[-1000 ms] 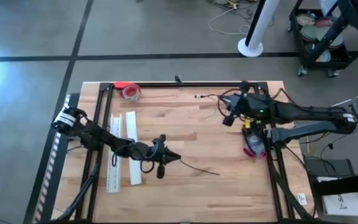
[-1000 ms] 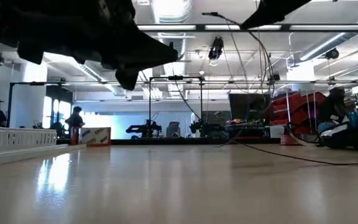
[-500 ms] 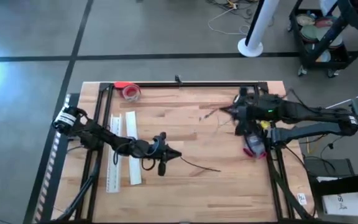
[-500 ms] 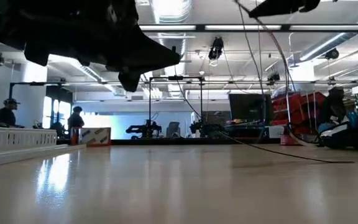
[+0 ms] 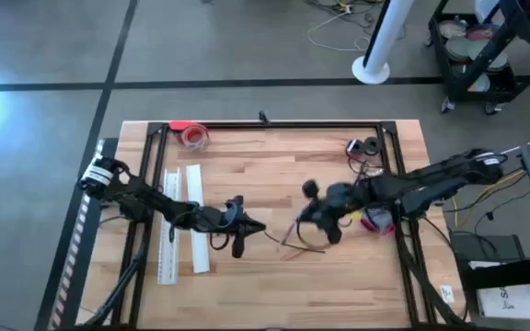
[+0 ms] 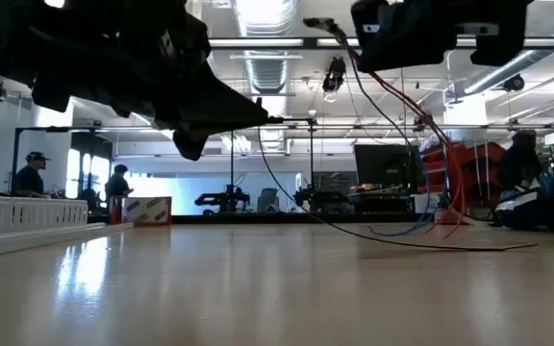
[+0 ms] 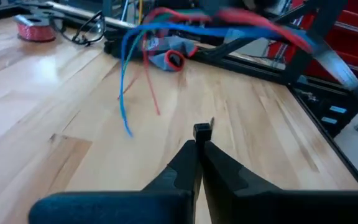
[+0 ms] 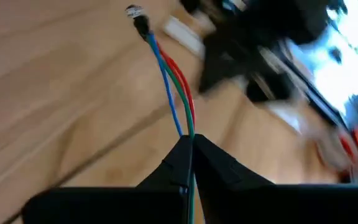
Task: Ziptie cables
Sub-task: Wrap the black zip tie around the cables
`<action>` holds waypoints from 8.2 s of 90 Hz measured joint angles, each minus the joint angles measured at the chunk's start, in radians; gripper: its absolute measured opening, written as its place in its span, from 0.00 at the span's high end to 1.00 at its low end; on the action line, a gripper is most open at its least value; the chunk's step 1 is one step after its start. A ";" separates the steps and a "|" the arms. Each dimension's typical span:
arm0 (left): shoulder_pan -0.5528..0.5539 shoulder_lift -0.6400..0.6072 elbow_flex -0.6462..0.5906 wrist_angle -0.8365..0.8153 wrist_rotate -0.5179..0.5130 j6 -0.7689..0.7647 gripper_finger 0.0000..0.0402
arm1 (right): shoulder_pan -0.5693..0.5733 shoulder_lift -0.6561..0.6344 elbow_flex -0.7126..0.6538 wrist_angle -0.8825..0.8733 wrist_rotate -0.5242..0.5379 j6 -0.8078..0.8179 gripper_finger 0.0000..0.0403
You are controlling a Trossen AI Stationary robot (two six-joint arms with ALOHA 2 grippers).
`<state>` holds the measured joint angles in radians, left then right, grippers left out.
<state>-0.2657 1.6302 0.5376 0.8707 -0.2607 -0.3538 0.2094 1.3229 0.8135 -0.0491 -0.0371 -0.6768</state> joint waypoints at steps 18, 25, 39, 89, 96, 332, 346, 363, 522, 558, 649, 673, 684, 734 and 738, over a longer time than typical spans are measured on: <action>0.002 0.000 -0.001 0.001 0.004 -0.002 1.00 | 0.033 0.169 0.005 0.142 -0.105 0.017 1.00; 0.002 0.000 -0.001 0.001 0.013 -0.014 1.00 | 0.033 0.226 0.025 0.185 -0.209 0.097 1.00; 0.002 0.000 -0.001 0.003 0.037 -0.025 1.00 | 0.038 0.325 0.071 0.212 -0.265 0.117 1.00; 0.001 0.000 0.000 0.002 0.206 -0.031 1.00 | 0.064 0.299 0.117 0.105 -0.061 0.134 0.69; 0.001 0.000 0.000 -0.004 0.225 -0.026 1.00 | 0.074 0.244 0.117 0.033 -0.010 0.167 0.65; 0.019 0.003 0.005 -0.056 0.297 0.080 1.00 | 0.107 0.330 0.053 -0.670 0.356 0.401 0.71; 0.019 0.003 0.005 -0.056 0.297 0.081 1.00 | 0.135 0.373 0.089 -0.652 0.366 0.326 0.78; 0.019 0.003 0.005 -0.055 0.297 0.082 1.00 | 0.175 0.368 0.148 -0.613 0.344 0.301 0.82; 0.018 0.003 0.005 -0.033 0.270 0.083 1.00 | 0.347 0.480 0.166 -0.309 0.296 0.625 0.89; 0.018 0.007 0.036 -0.034 0.270 0.086 1.00 | 0.358 0.409 0.179 -0.363 0.260 0.679 0.80; 0.036 0.211 0.260 -0.228 0.248 0.144 1.00 | 0.644 0.494 0.161 -0.304 0.399 0.230 0.73; 0.064 0.210 0.267 -0.246 0.242 0.145 1.00 | 0.718 0.517 0.161 -0.215 0.432 0.215 0.74; 0.062 0.211 0.272 -0.247 0.243 0.144 1.00 | 0.726 0.550 0.161 -0.124 0.498 0.178 0.74; 0.061 0.267 0.313 -0.253 0.253 0.131 1.00 | 0.699 0.586 0.159 -0.032 0.599 0.108 0.80; 0.060 0.273 0.316 -0.251 0.254 0.132 1.00 | 0.692 0.586 0.158 -0.029 0.605 0.118 0.81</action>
<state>-0.2062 1.9029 0.8540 0.6202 -0.0069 -0.2221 0.9017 1.9087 0.9714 -0.0778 0.5678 -0.5593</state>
